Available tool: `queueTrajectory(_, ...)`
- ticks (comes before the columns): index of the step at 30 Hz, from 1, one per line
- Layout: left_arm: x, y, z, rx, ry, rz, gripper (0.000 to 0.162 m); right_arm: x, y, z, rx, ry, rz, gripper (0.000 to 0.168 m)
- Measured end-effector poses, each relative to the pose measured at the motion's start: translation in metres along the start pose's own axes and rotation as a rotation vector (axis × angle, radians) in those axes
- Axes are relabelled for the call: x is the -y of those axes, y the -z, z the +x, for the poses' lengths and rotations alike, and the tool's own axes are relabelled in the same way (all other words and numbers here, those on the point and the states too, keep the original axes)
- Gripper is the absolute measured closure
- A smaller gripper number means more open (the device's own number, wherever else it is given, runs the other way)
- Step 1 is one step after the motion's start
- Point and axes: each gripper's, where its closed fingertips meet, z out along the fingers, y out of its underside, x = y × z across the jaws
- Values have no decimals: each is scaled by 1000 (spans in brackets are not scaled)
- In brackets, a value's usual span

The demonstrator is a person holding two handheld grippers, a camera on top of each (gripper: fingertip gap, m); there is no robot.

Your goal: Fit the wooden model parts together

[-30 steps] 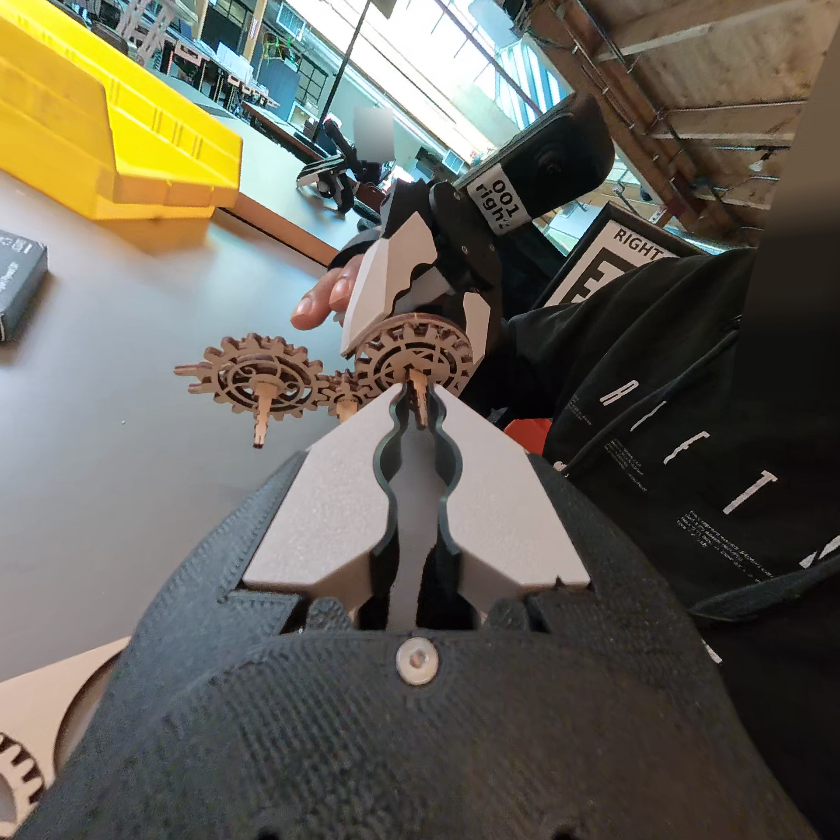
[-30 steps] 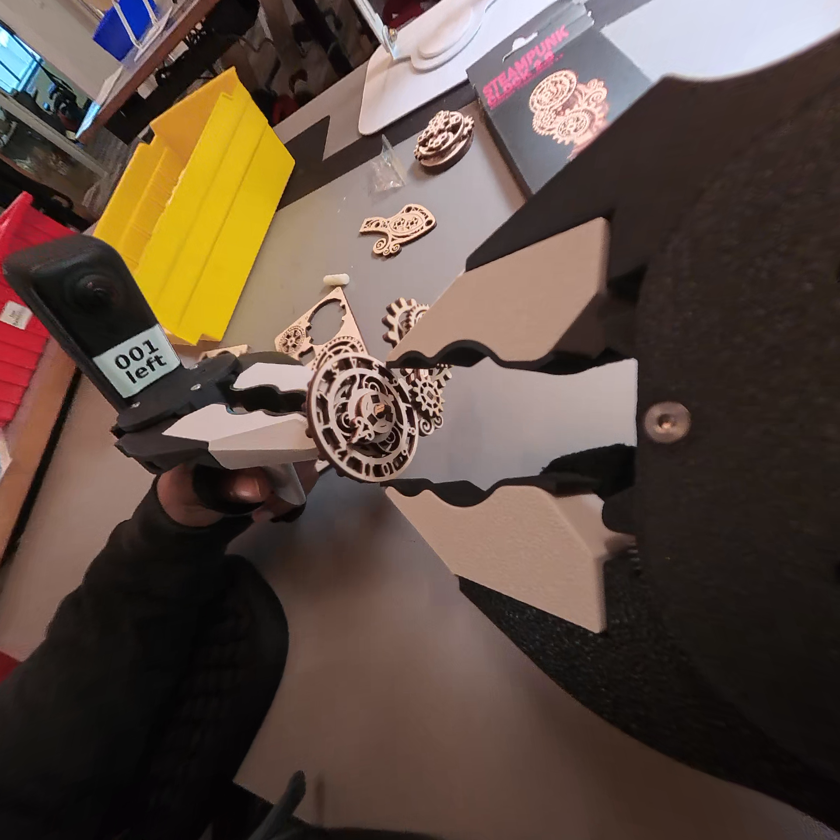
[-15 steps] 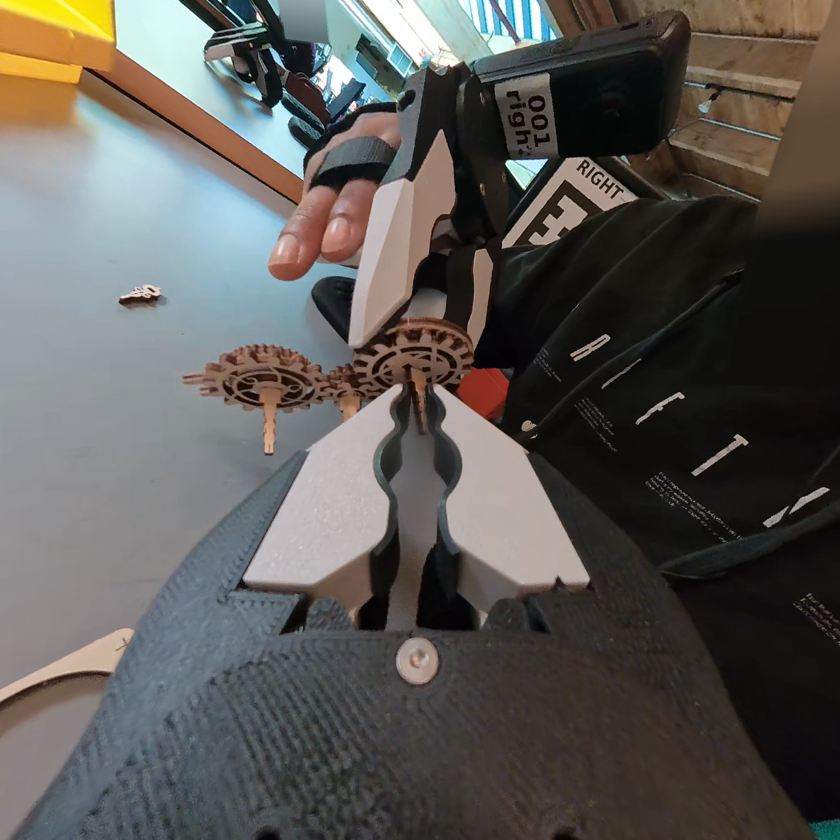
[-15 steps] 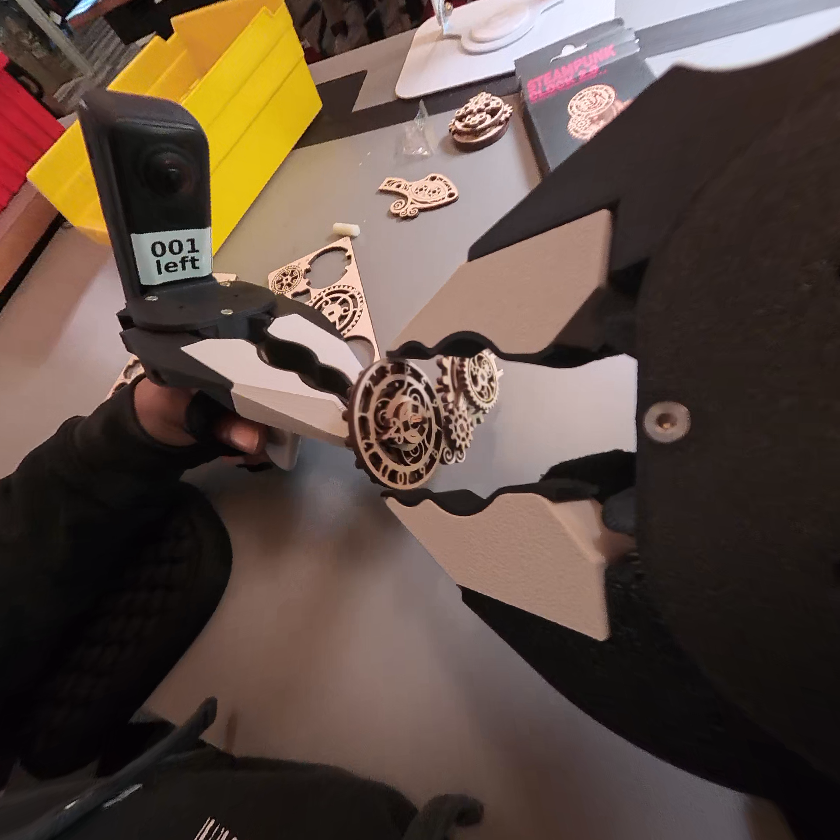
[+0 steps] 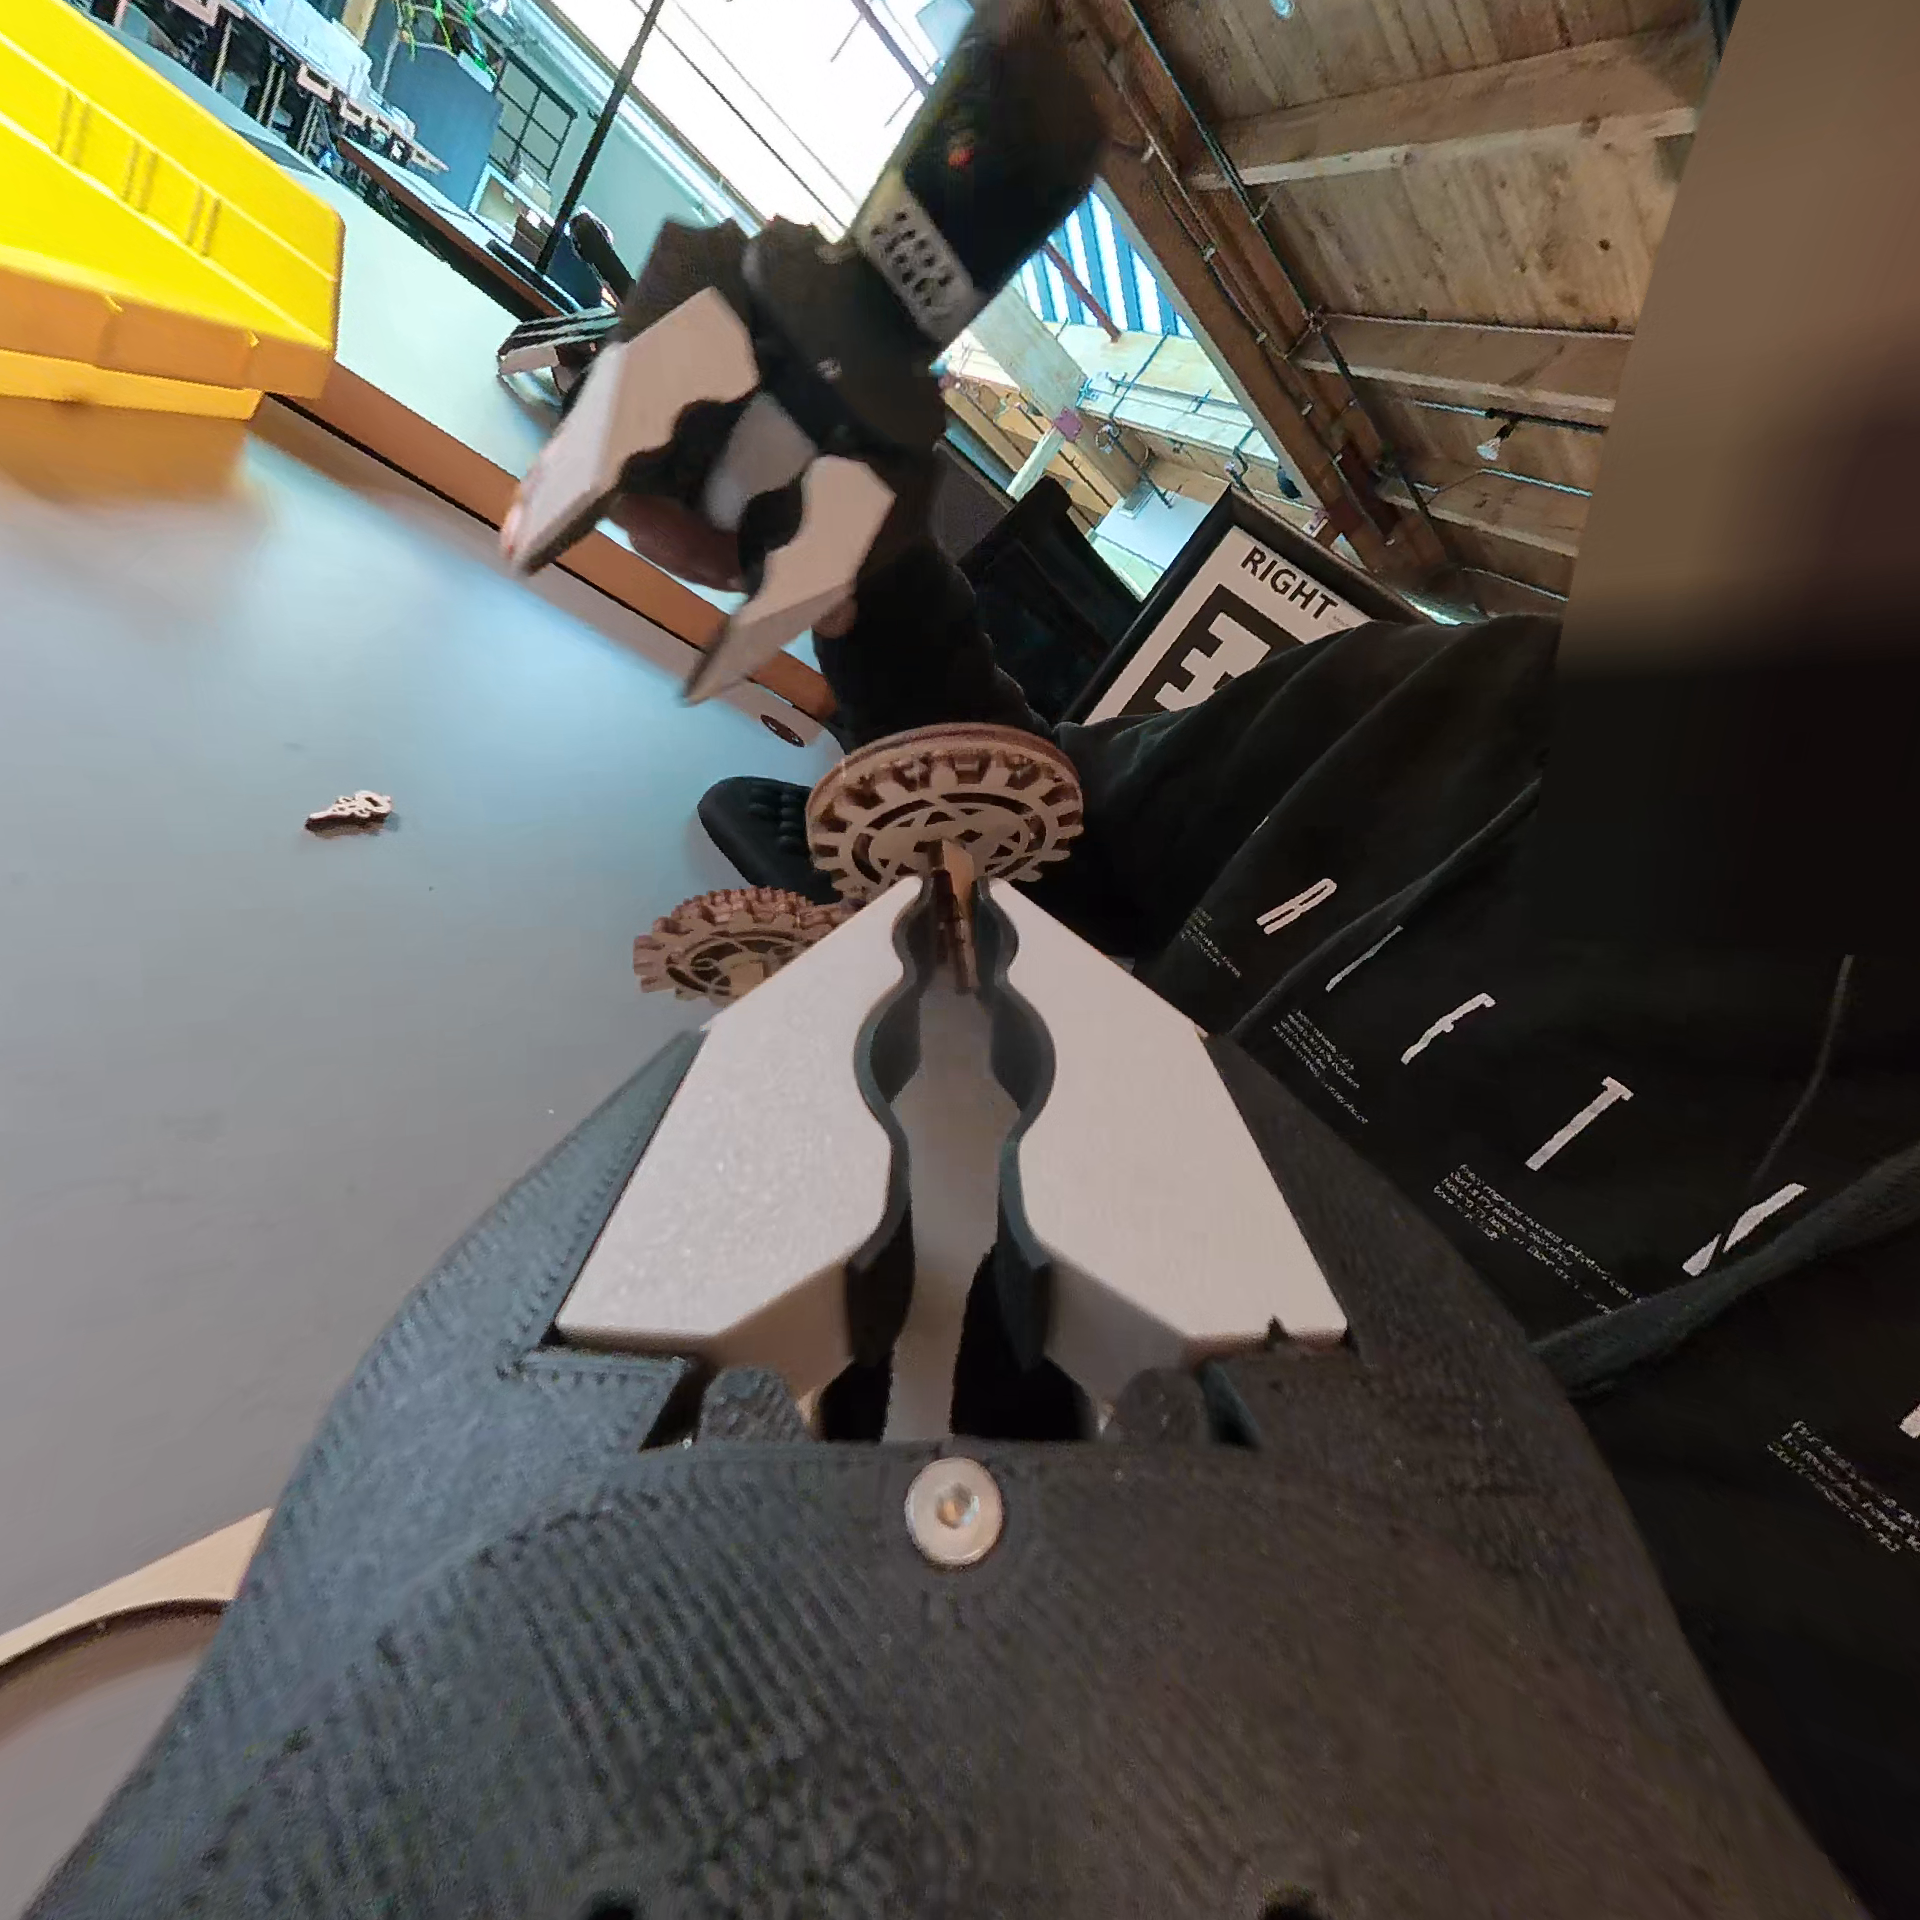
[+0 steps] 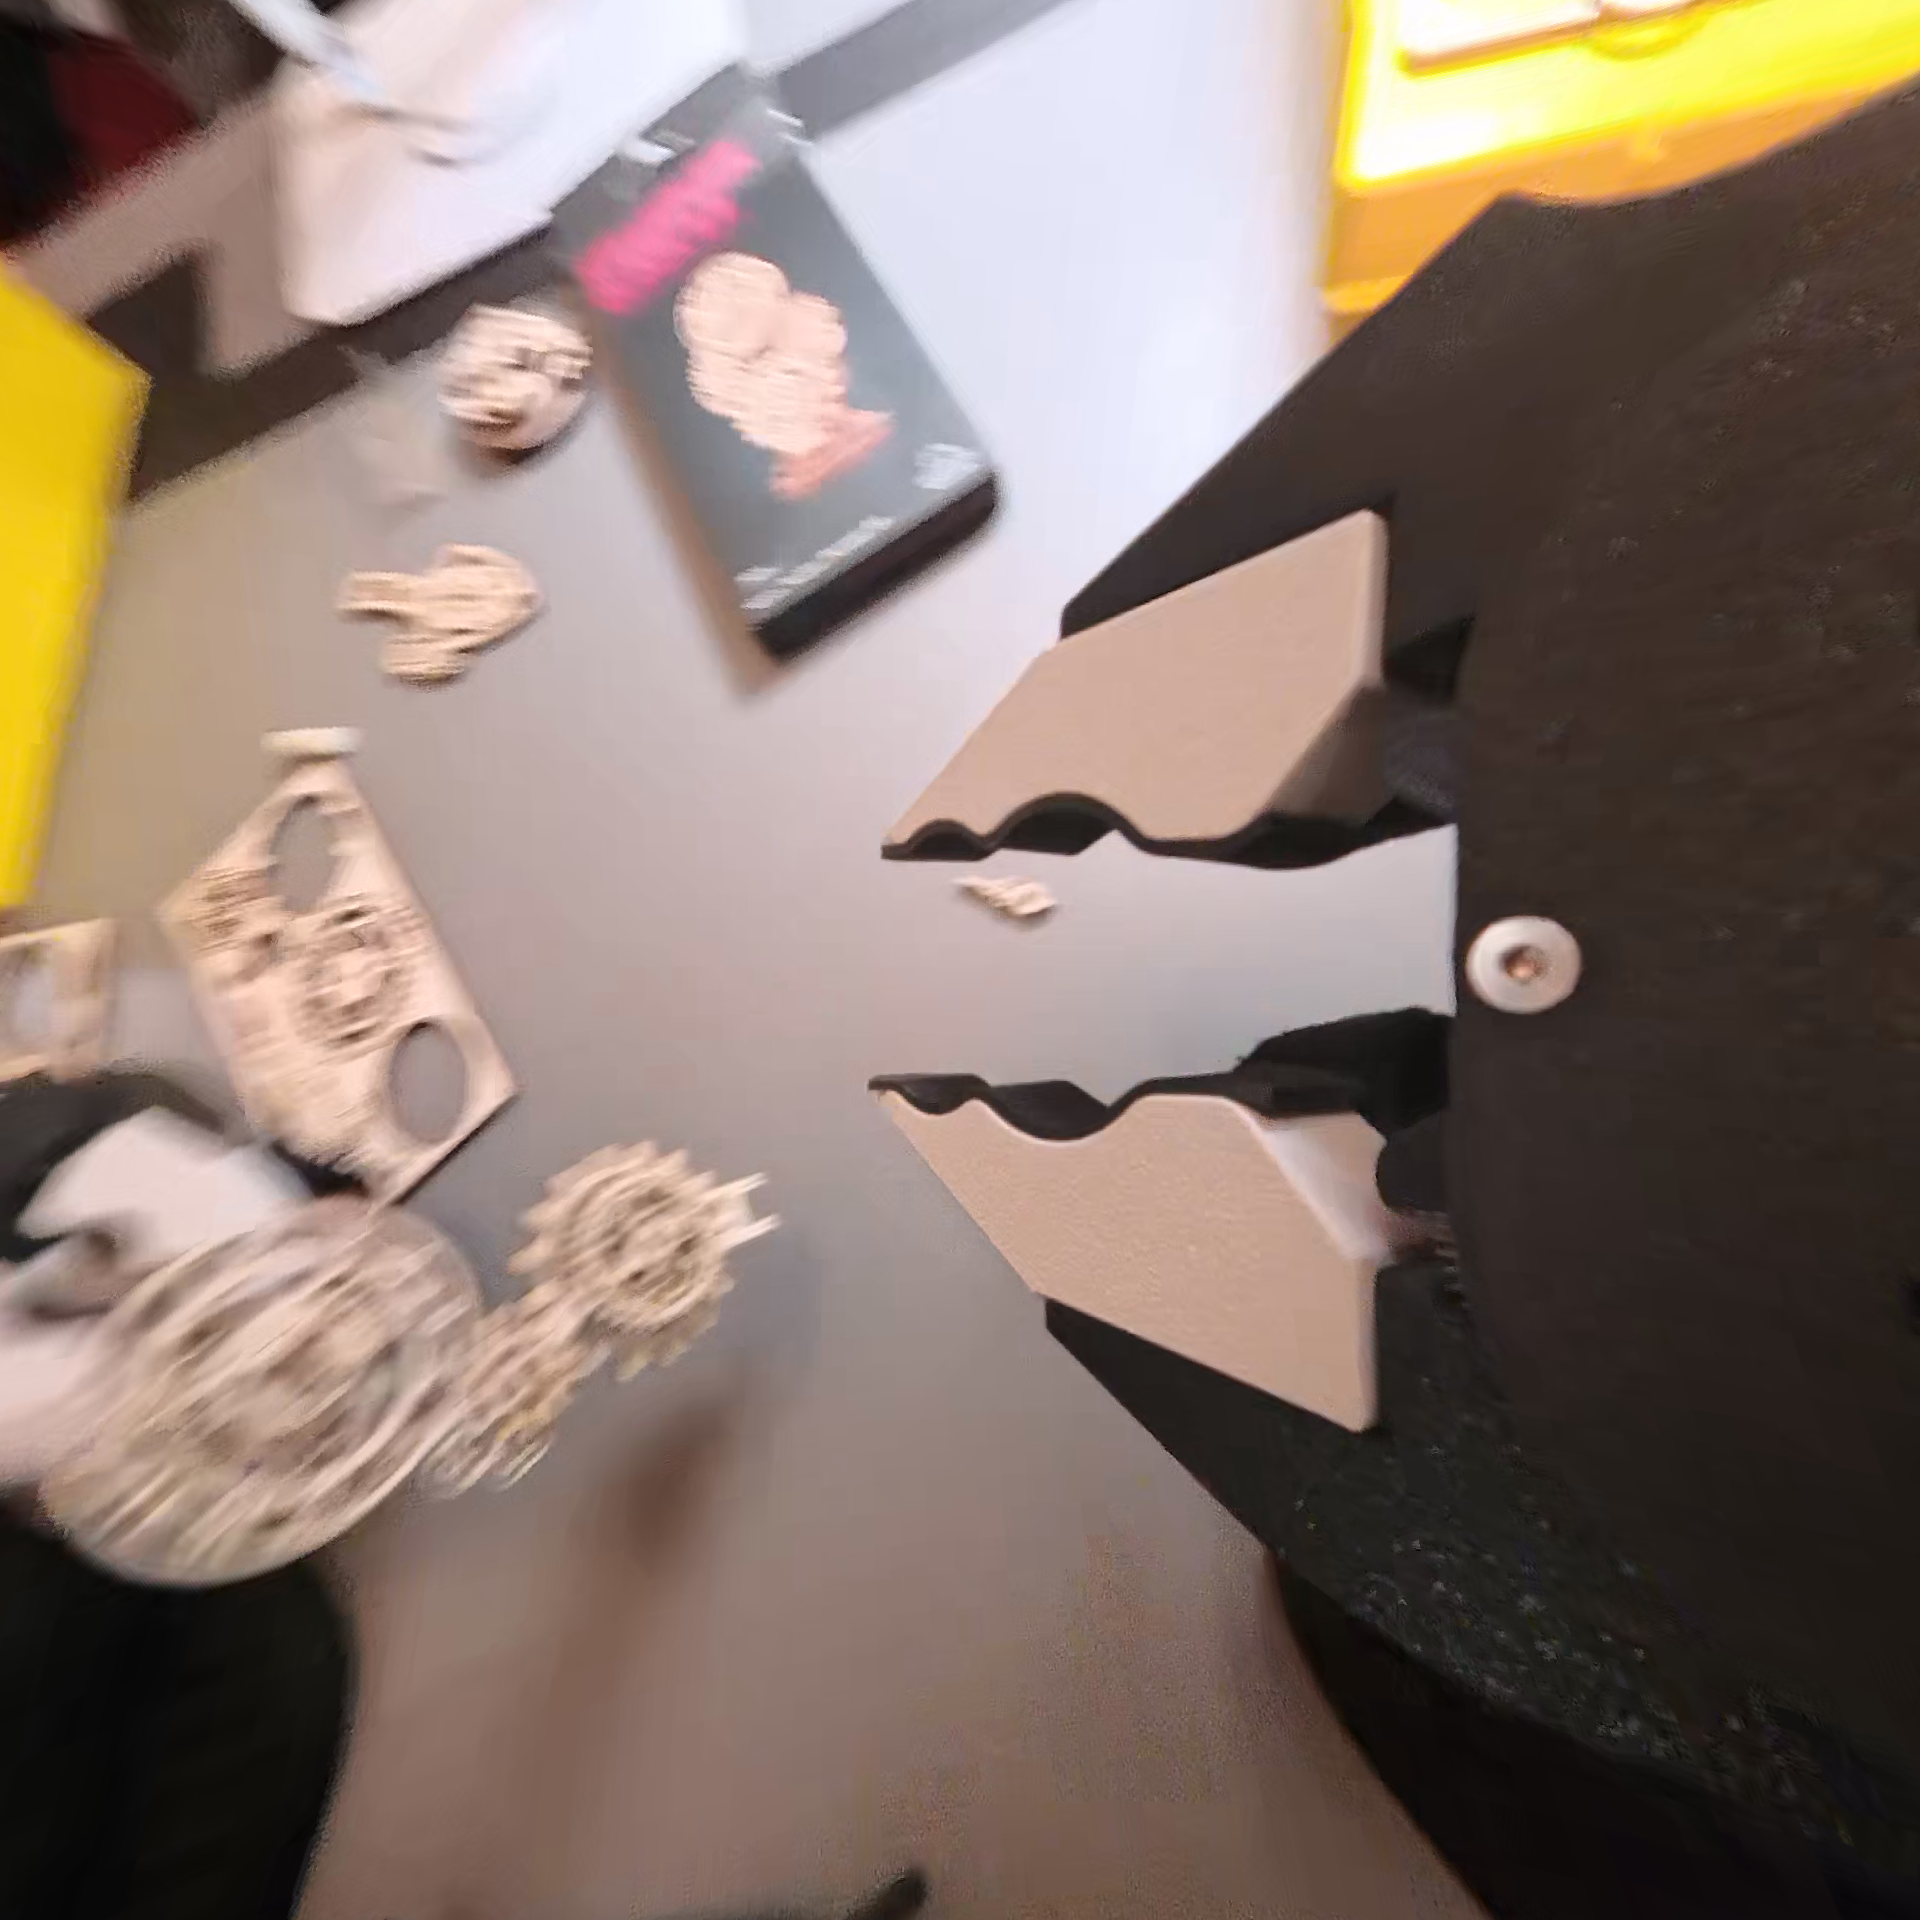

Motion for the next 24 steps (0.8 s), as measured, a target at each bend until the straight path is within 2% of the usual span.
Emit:
queueTrajectory(3,4,1,2,-16,6,27,158,-50,-18,14,-7,-124,-156,136)
queueTrajectory(5,6,3,3,-22,5,42,158,-63,-30,14,18,-175,-186,138)
queueTrajectory(10,10,6,4,-32,8,61,158,-71,-45,17,23,-192,-259,145)
queueTrajectory(18,18,10,8,-71,26,113,158,-69,-50,22,-6,-188,-275,161)
queueTrajectory(24,26,15,12,-102,38,163,157,-64,-54,13,13,-161,-260,161)
